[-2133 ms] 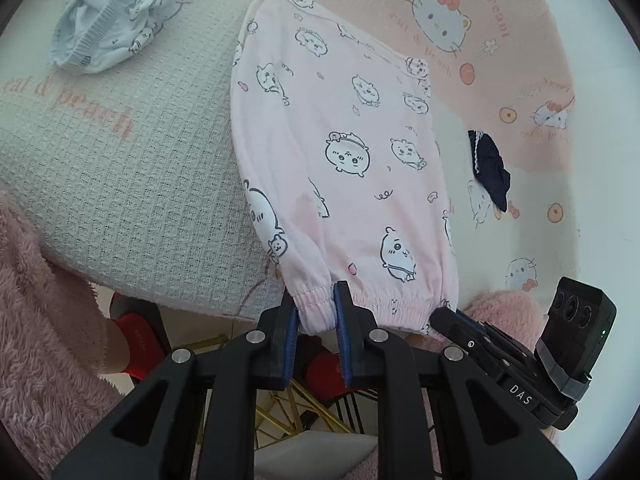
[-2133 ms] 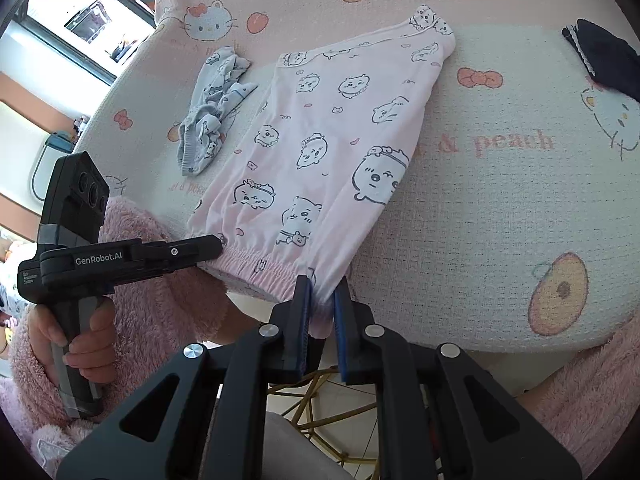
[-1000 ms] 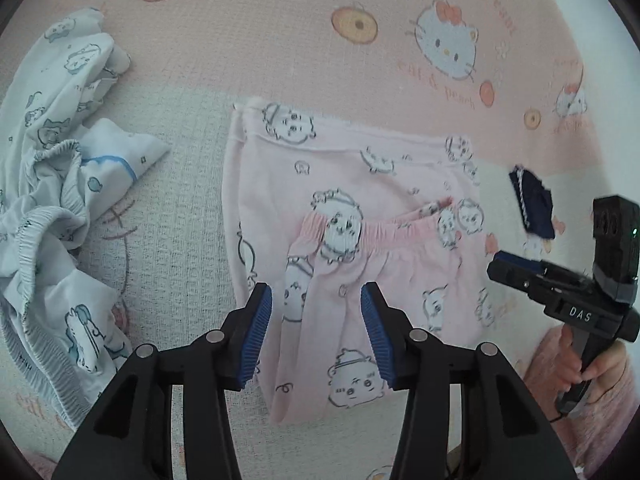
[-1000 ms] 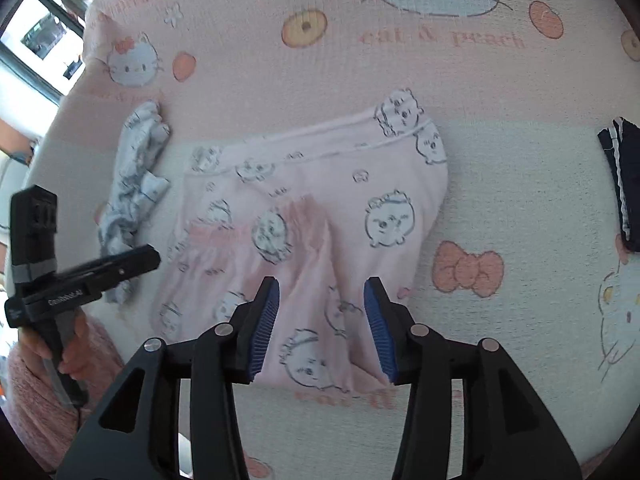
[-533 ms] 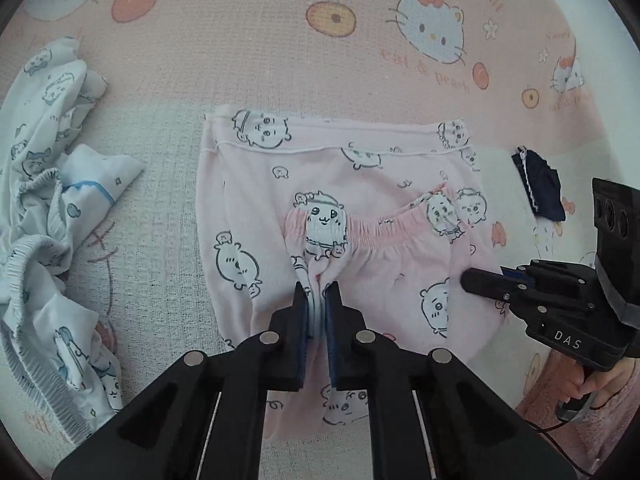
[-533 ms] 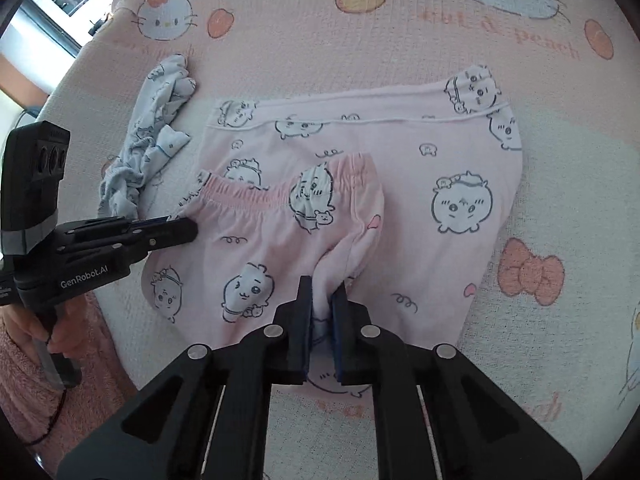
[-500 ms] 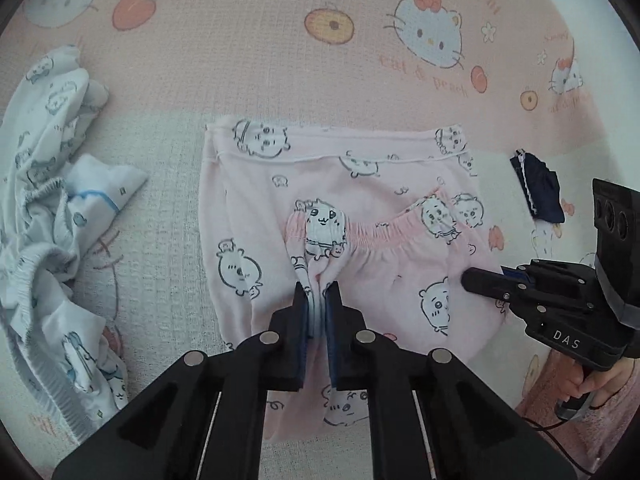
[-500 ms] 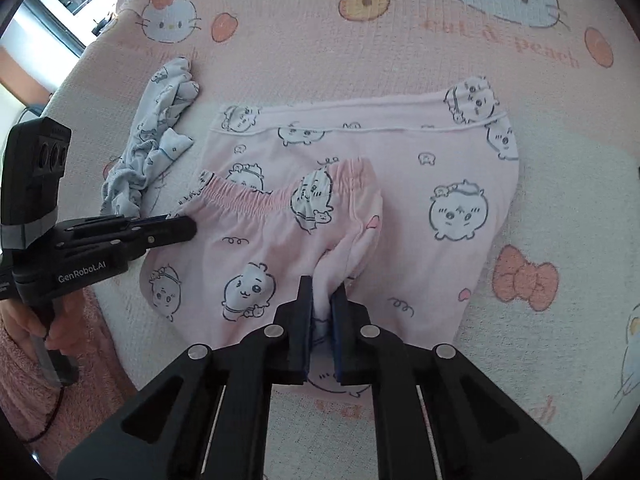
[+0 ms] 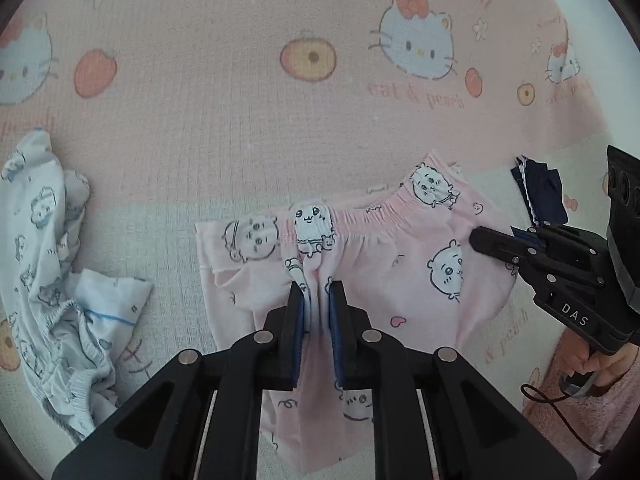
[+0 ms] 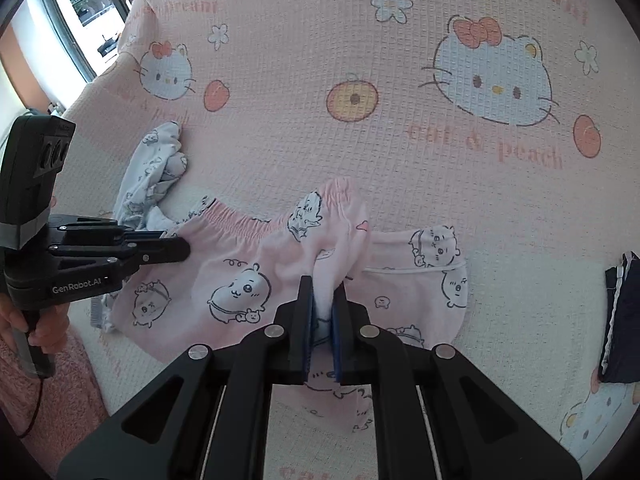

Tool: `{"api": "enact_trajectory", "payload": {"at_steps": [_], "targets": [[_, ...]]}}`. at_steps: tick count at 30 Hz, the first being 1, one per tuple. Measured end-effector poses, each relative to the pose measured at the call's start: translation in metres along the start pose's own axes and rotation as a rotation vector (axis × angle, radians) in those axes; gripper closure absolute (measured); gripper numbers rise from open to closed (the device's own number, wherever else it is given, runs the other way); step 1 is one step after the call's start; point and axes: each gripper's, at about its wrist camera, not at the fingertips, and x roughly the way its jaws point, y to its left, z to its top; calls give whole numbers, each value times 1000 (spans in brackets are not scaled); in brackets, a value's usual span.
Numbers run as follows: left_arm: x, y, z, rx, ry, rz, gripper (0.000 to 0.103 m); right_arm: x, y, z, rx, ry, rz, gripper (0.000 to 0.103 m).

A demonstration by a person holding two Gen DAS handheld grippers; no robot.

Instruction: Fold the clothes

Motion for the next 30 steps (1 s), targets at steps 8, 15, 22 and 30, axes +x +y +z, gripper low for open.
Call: {"api": "enact_trajectory", "payload": {"at_steps": [8, 15, 22, 30], "targets": [[9, 36, -56, -66, 55, -35, 74, 42, -18, -42, 28, 175, -48, 96], [1, 41, -19, -42, -120, 66, 73, 39, -26, -41, 82, 165, -31, 93], [14, 26, -11, -46, -40, -178, 71, 31, -31, -24, 121, 96, -26, 62], [37, 8, 5, -19, -108, -148, 56, 61, -36, -9, 170, 135, 37, 62]]}}
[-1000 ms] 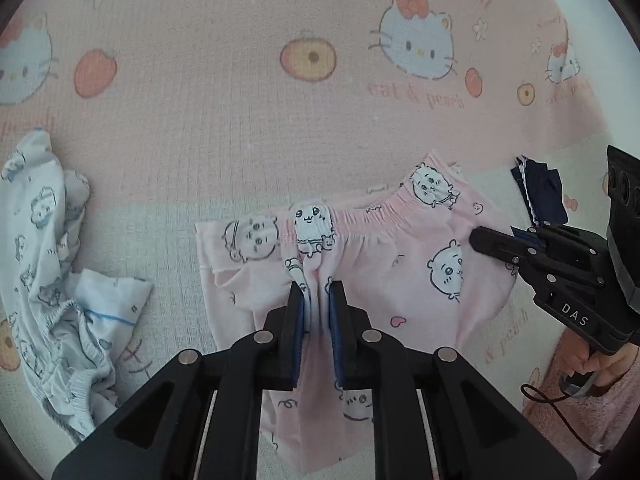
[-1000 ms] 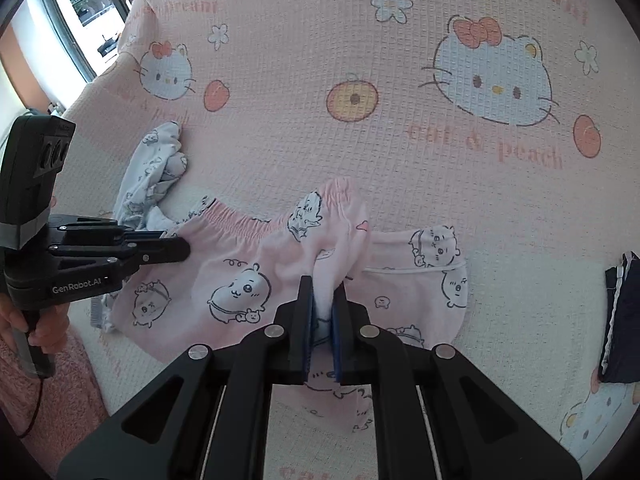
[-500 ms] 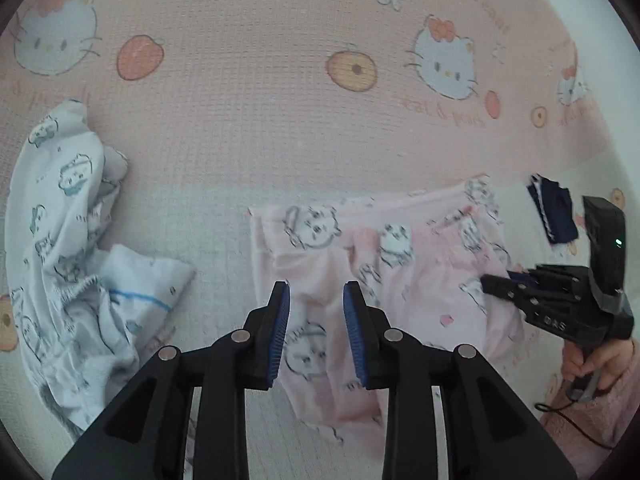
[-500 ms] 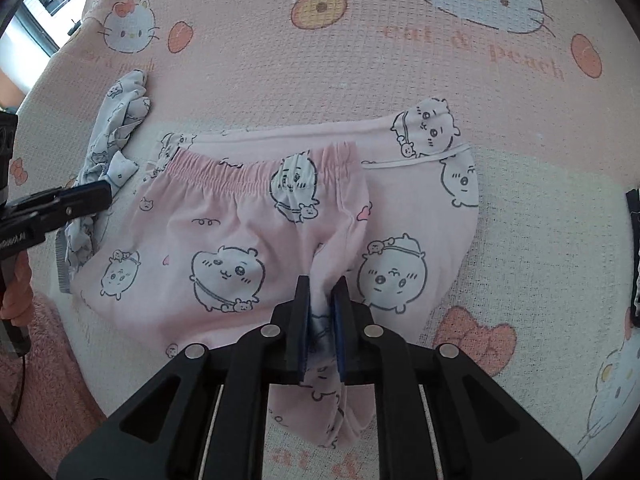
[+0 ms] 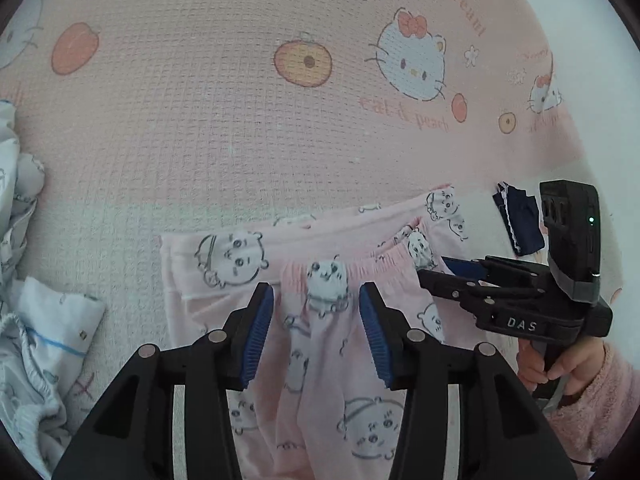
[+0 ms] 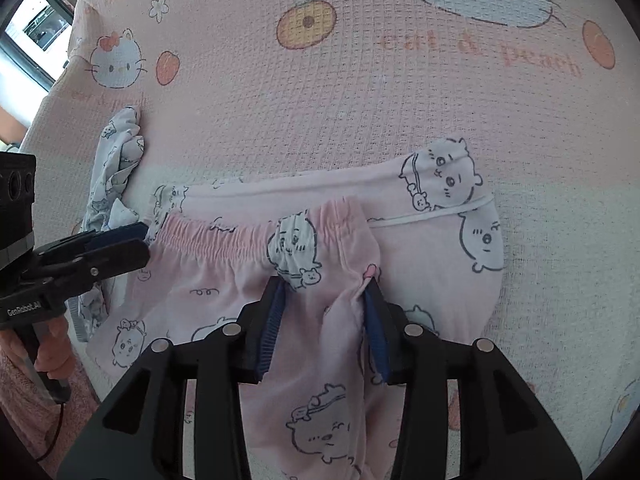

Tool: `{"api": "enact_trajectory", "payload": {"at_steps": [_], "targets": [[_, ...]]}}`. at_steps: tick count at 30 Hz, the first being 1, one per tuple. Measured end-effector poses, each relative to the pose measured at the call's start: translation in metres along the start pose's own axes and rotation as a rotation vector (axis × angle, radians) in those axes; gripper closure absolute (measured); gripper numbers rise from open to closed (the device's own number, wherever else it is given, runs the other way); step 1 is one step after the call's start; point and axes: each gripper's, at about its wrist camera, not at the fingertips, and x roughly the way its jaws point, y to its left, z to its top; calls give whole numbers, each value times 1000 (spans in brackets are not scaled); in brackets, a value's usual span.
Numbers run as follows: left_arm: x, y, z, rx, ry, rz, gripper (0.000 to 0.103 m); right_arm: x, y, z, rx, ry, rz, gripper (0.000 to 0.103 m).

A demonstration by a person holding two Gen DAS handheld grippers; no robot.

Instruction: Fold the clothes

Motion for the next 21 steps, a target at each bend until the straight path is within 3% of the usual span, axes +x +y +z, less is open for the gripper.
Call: {"api": "enact_trajectory", "payload": {"at_steps": [3, 4, 5, 9, 15, 21], "targets": [[20, -8, 8, 67, 51, 39, 58, 1, 1, 4, 0, -7, 9, 65], [24, -10, 7, 73, 81, 42, 77, 0, 0, 3, -8, -7, 3, 74], [22, -12, 6, 67, 99, 12, 83, -2, 0, 2, -16, -8, -2, 83], [-29, -35, -22, 88, 60, -49, 85, -40, 11, -19, -77, -52, 54, 90], [-95, -79, -101, 85, 77, -94, 85, -105, 53, -83, -209, -59, 121, 91], [-101, -96, -155, 71, 119, -67, 85, -117, 61, -160, -156, 24, 117, 91]]}}
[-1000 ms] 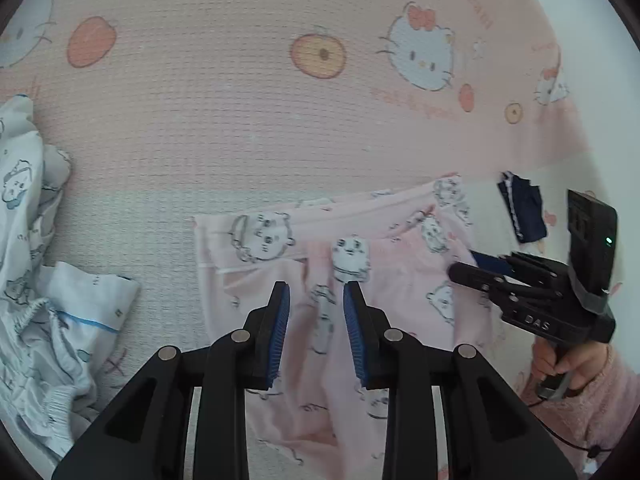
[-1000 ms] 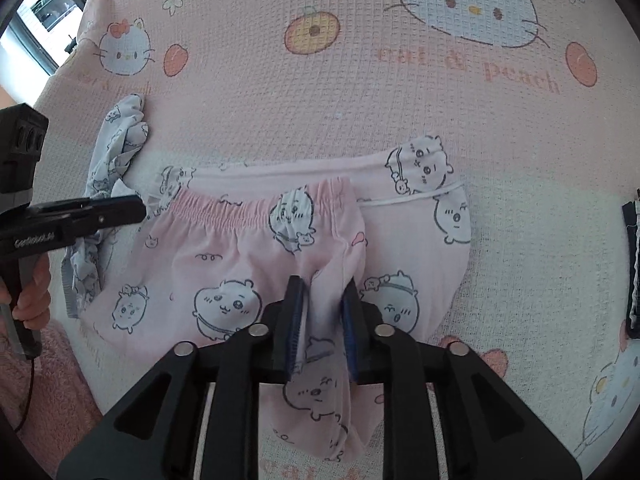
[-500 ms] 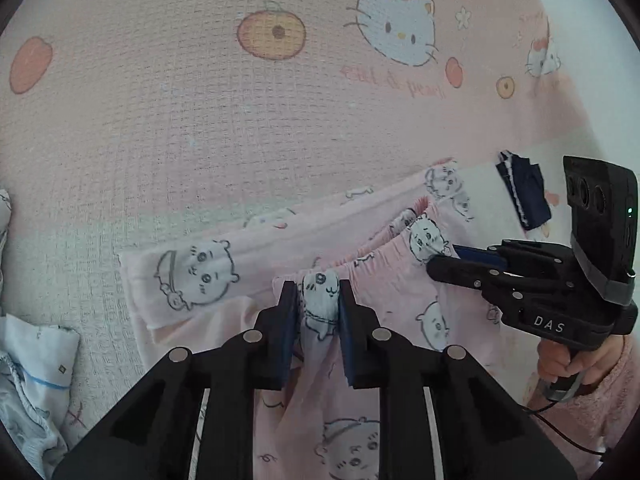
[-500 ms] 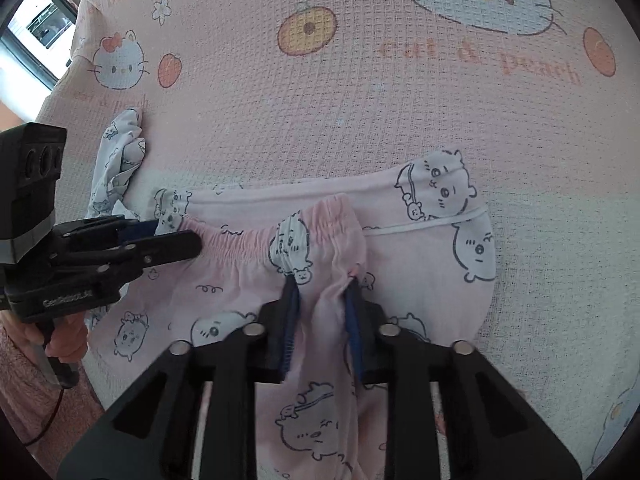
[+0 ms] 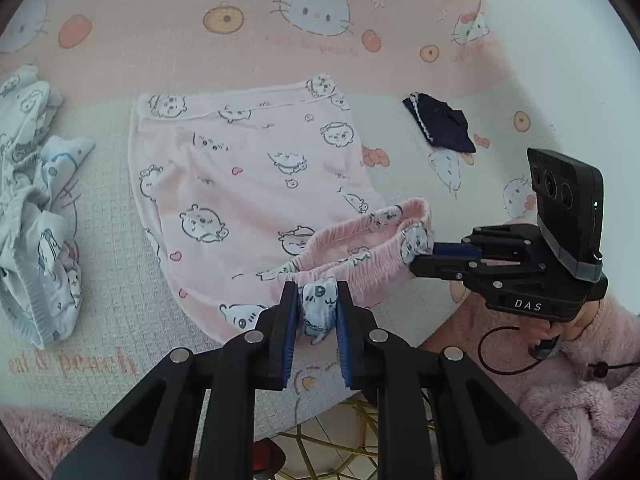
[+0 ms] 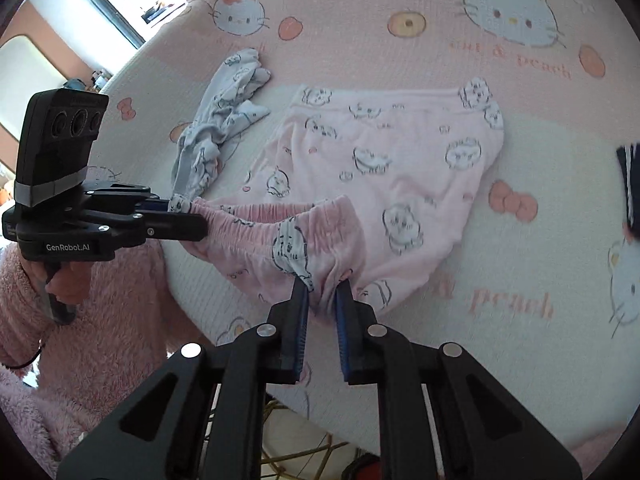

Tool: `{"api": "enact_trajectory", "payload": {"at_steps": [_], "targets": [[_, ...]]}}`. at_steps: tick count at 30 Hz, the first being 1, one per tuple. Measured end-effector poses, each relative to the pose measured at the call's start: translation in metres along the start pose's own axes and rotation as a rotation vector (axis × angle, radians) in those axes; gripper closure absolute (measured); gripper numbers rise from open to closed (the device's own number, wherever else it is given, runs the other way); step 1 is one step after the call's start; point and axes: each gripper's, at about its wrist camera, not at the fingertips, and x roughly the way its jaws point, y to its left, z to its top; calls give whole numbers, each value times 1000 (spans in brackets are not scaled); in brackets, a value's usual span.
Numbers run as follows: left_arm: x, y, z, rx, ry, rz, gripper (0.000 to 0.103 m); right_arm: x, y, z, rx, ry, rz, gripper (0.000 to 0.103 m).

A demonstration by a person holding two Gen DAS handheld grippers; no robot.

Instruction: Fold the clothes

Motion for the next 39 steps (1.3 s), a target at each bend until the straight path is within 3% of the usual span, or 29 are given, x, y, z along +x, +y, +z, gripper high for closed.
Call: {"api": "enact_trajectory", "payload": {"at_steps": [2, 9, 15, 18, 20, 22, 25, 27, 28, 29, 30, 35, 37, 39], "targets": [[5, 1, -3, -2, 28, 9, 85, 6, -1, -15, 34, 24, -6, 91], [-5, -21, -31, 36, 77, 45, 85, -2, 22, -33, -68, 17, -56, 91], [-18, -33, -45, 74, 69, 83, 85, -5, 28, -56, -132, 99, -8, 91], [-14, -30, -43, 64, 78, 102, 85, 3, 28, -52, -132, 109, -70, 82], [-11, -27, -40, 59, 85, 110, 85, -1, 30, -42, -156, 53, -106, 73], [-11, -27, -39, 62, 87, 106, 85, -11, 33, -33, -209, -24, -104, 54], [-10, -25, -39, 57, 91, 96, 85, -6, 33, -19, -274, -61, -50, 47], [-9, -23, -39, 50, 95, 91, 85, 10, 29, -10, -287, -34, -22, 47], [-10, -23, -39, 48, 93, 88, 85, 14, 27, -8, -282, -27, 22, 52], [-11, -22, -39, 45, 91, 85, 85, 19, 25, -6, -278, -19, 67, 62], [-12, -21, -39, 43, 89, 82, 85, 19, 26, -4, -283, -6, 102, 81], [-8, -14, -45, 15, 153, 54, 85, -10, 46, -27, -447, 3, 171, 84], [5, -15, -48, 12, 213, 29, 85, -12, 43, -35, -454, 41, 154, 84], [14, -24, -47, 74, 253, 55, 85, -10, 38, -38, -439, 74, 132, 84]]}}
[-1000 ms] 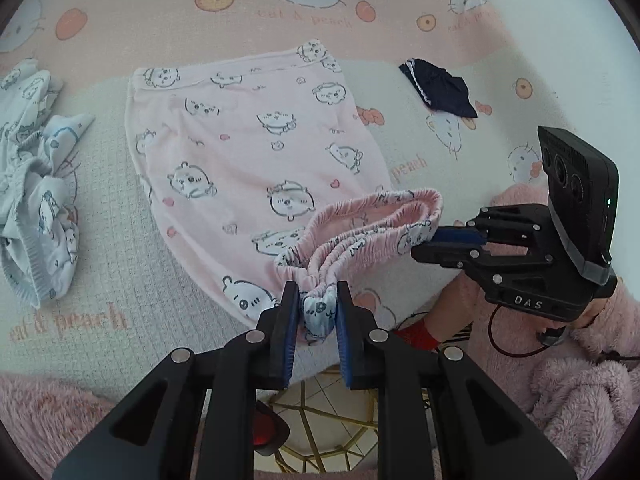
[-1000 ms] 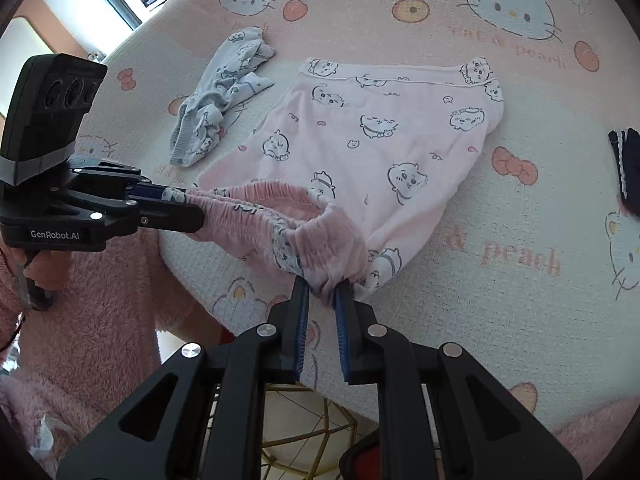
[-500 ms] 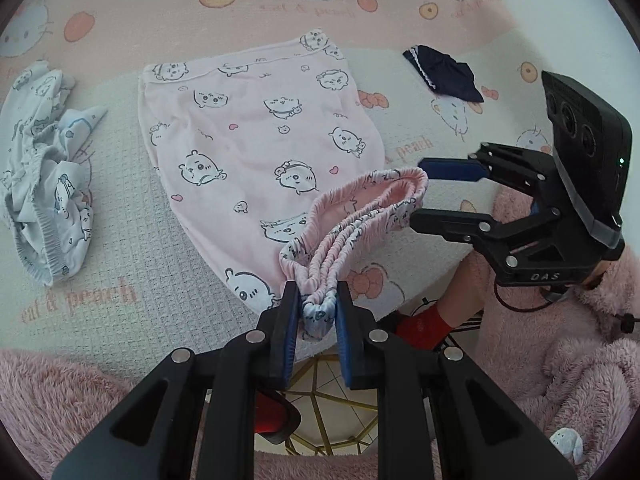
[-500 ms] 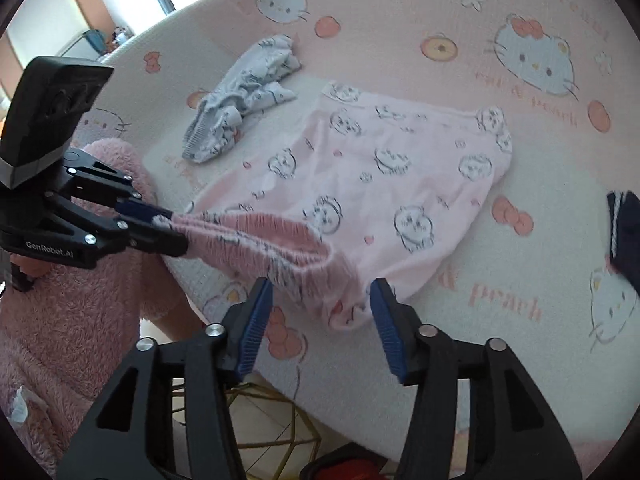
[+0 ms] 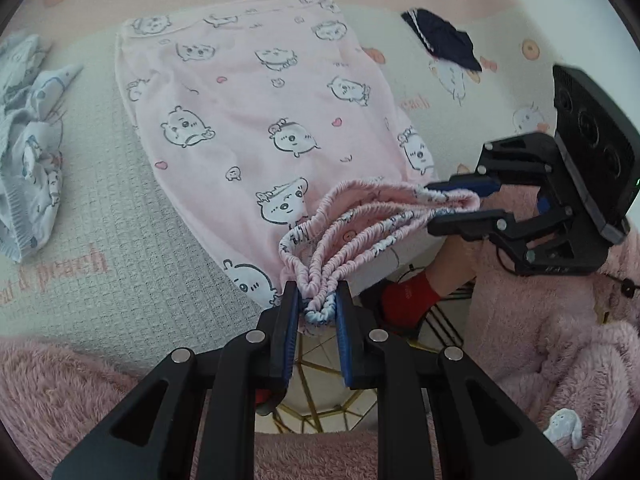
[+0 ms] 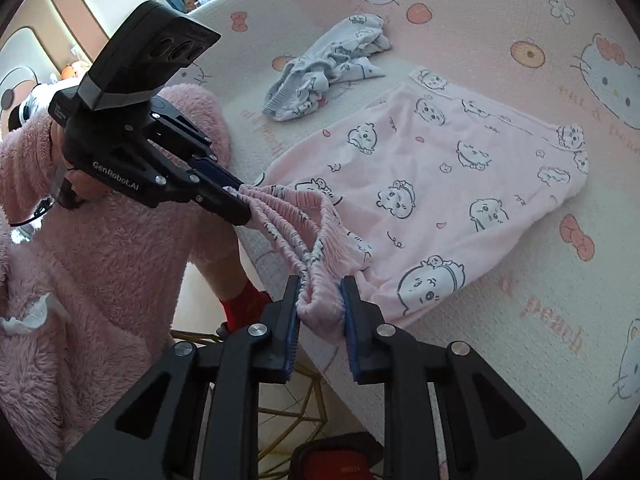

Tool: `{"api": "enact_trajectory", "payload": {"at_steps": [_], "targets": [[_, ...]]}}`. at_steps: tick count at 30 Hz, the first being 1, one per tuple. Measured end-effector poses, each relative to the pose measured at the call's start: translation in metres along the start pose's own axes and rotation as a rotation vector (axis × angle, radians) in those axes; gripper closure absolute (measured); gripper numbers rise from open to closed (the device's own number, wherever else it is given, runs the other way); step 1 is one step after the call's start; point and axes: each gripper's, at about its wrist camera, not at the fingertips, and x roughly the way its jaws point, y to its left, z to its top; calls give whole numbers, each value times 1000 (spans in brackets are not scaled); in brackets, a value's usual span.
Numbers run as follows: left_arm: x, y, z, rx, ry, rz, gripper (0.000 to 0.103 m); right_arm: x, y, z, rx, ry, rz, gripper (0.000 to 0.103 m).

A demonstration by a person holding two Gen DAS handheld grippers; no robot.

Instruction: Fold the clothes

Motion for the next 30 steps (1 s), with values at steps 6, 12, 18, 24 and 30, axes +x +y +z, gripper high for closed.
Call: {"api": "enact_trajectory", "payload": {"at_steps": [6, 12, 18, 24, 30], "targets": [[-40, 6, 42, 63, -126, 9, 85, -16, -22, 20, 70, -59, -13, 84], [-61, 42, 132, 71, -238, 50, 85, -33, -87, 86, 166, -205, -58, 84], [-16, 106, 205, -56, -216, 7, 85, 6, -164, 144, 286, -219, -140, 82], [29, 155, 228, -209, -175, -17, 69, 76, -224, 150, 455, -101, -171, 71], [5, 159, 222, -238, -294, 29, 68, 57, -230, 153, 515, -204, -170, 65]]}}
